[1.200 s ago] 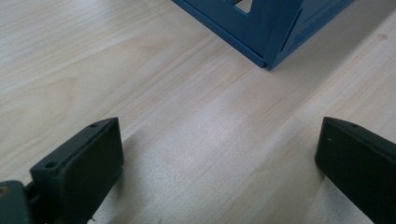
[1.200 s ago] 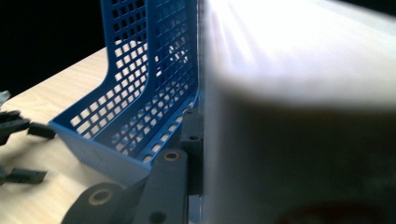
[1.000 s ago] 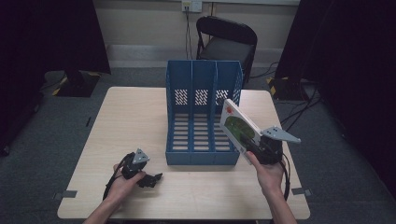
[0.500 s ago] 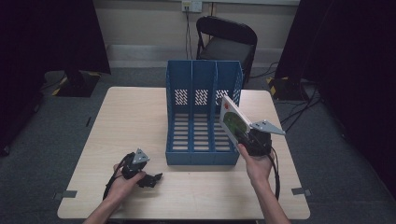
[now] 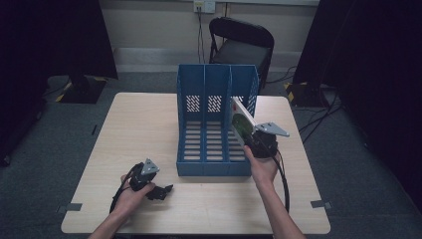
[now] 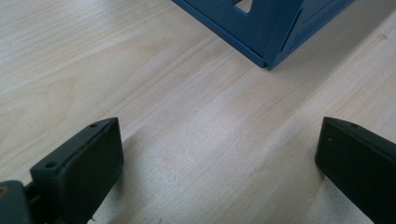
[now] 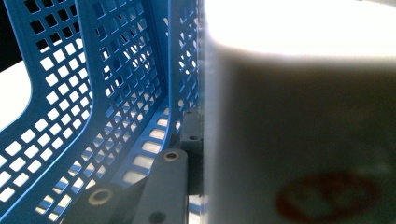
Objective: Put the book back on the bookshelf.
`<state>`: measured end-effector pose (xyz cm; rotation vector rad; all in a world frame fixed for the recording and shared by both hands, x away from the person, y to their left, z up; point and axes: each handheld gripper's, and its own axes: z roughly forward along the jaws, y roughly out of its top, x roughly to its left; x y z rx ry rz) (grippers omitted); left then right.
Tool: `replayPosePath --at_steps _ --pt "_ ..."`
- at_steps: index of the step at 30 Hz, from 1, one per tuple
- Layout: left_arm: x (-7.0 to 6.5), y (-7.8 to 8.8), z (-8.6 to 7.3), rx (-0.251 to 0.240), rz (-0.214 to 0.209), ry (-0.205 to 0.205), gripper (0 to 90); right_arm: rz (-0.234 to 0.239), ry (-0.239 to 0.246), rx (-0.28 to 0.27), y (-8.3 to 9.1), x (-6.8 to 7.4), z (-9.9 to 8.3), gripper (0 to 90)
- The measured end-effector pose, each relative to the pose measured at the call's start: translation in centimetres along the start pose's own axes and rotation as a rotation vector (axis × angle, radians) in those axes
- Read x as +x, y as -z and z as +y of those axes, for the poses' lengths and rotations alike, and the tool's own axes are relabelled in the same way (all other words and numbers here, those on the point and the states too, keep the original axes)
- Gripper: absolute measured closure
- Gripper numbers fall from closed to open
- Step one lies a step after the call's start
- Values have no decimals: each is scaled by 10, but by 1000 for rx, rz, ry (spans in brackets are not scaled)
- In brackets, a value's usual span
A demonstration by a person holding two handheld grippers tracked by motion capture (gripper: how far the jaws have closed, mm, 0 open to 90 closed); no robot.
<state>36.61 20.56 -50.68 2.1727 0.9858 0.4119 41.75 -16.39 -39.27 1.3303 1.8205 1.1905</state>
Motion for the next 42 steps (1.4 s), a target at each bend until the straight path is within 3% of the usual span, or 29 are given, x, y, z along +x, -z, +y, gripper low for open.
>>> replayPosePath --at_steps 7,12,21,27,42 --pt "0 0 0 0 0 0 5 -6 8 27 -19 0 -4 767" --pt "0 0 0 0 -1 0 4 -4 12 38 -25 -1 -6 767" --pt "0 0 0 0 -1 0 3 -2 17 103 -36 -4 -10 767" --pt "0 0 0 0 -2 2 1 19 12 142 -39 -8 -12 765" --pt "0 0 0 0 -3 2 1 23 28 156 -33 -8 -25 756"
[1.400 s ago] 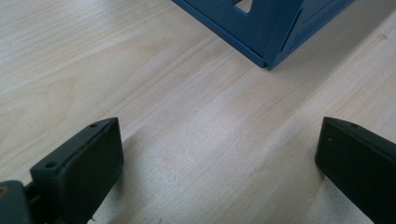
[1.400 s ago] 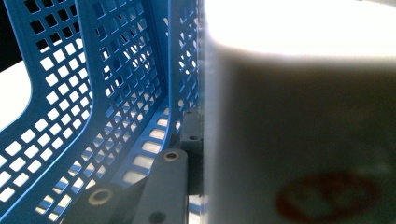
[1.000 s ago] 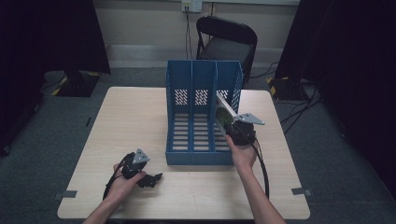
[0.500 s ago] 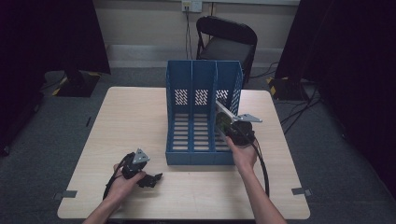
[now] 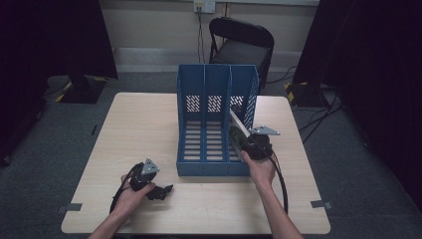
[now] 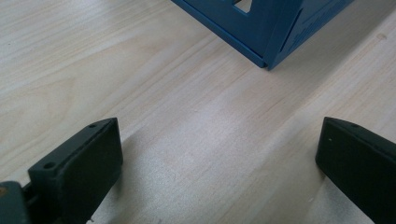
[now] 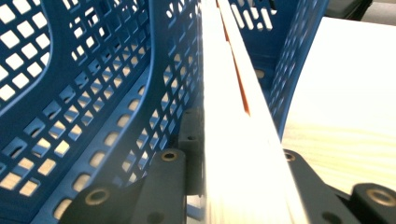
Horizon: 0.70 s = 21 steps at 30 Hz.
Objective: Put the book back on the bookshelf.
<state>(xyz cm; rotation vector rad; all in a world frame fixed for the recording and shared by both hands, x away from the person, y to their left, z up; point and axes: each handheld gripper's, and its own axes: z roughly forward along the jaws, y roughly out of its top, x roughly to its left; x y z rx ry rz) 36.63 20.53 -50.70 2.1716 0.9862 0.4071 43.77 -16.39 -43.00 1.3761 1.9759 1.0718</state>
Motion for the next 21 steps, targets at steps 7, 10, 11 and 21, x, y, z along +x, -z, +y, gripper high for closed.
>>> replayPosePath --at_steps 7,10,11,21 --pt "0 0 0 0 -1 0 0 5 5 5 1 1 -9 750" --pt "0 0 0 0 0 0 0 7 7 -4 2 2 -11 747" --pt "0 0 0 0 -1 0 0 9 13 -3 2 3 -11 745" --pt "0 0 0 1 -2 0 0 24 4 -69 12 4 -11 681"
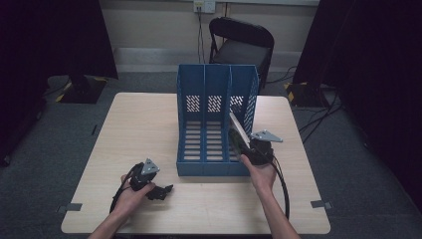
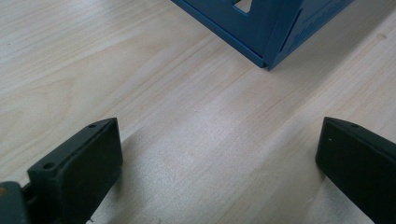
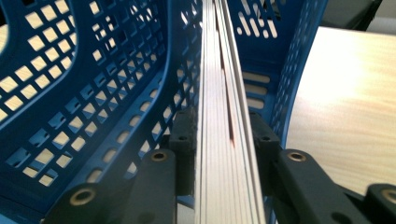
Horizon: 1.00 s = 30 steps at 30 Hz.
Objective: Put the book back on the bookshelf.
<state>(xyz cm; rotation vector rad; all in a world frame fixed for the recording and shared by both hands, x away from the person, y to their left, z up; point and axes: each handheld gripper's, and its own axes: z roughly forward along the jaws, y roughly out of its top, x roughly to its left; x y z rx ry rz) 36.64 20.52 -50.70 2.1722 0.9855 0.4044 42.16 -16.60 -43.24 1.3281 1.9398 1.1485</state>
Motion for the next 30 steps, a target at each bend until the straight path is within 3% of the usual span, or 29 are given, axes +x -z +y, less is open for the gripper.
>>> replayPosePath --at_steps 8,18,30 --pt "0 -1 1 1 0 0 0 11 5 -34 -2 1 1 641" --pt "0 -2 2 1 -2 -2 0 -6 -18 -25 -8 -3 2 667" --pt "0 -2 2 0 -1 -2 0 -25 -4 4 -17 0 9 723"
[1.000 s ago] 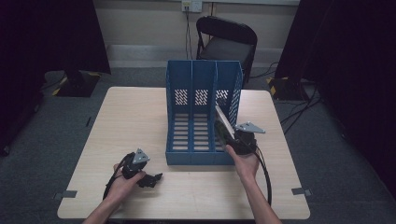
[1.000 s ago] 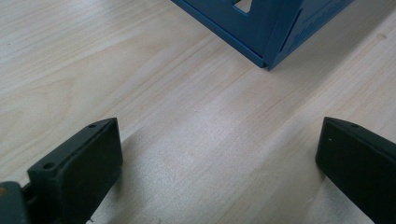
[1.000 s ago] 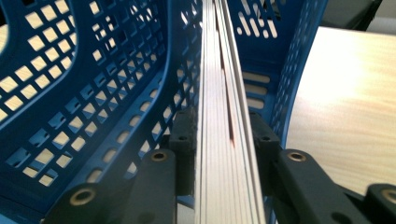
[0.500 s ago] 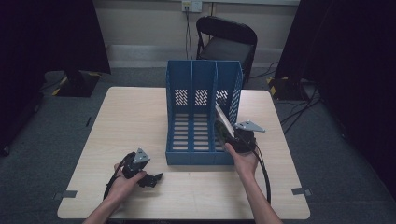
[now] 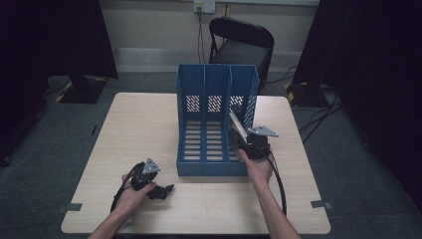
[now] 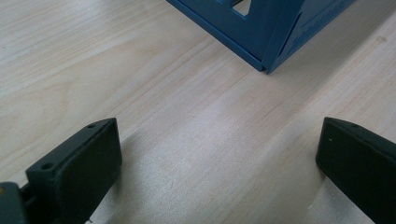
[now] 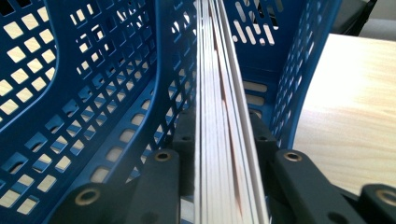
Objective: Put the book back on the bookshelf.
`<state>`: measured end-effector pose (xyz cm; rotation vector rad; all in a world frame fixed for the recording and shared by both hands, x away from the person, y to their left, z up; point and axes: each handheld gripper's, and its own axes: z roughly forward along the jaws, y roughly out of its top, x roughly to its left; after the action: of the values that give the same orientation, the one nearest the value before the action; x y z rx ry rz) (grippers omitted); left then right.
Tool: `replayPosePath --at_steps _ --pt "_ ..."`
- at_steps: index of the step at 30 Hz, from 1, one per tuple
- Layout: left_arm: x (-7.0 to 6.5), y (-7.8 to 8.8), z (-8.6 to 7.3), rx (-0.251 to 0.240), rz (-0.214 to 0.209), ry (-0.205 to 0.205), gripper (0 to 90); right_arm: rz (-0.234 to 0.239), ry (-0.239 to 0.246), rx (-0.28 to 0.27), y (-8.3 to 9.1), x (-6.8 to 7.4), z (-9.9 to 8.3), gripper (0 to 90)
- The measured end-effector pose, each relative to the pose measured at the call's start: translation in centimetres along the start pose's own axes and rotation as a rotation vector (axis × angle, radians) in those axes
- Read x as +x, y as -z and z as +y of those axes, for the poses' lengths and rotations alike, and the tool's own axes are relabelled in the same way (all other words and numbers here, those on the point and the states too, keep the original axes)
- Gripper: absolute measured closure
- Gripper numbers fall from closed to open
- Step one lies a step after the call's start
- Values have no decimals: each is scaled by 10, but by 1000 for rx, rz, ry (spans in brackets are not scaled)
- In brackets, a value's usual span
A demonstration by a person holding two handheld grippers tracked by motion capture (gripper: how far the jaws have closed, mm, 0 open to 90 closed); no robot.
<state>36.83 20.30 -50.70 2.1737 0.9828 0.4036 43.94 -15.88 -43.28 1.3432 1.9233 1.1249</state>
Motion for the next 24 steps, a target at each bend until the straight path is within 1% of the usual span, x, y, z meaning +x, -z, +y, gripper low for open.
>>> replayPosePath --at_steps 2,4,6,7,9,11,15,17,20,24 --pt "0 0 0 0 0 1 0 -11 9 9 -1 1 1 743" --pt "0 0 0 0 0 0 0 -17 4 18 -2 2 2 749" --pt "0 0 0 0 1 0 0 -38 11 25 -2 3 3 762" --pt "0 0 0 0 1 0 0 -34 12 24 -2 4 3 764" --pt "0 0 0 0 0 0 0 -42 21 20 -2 5 2 766" --pt "0 0 0 0 0 1 0 -52 15 13 -2 6 1 767" --pt "0 0 0 0 0 0 0 -111 10 -16 -1 10 -2 770" --pt "0 0 0 0 0 0 0 -126 -3 -26 0 10 -3 771" --pt "0 0 0 0 0 1 0 -146 -37 -42 2 9 -5 771" --pt "0 0 0 0 0 0 0 -178 -59 -39 3 9 -6 771"
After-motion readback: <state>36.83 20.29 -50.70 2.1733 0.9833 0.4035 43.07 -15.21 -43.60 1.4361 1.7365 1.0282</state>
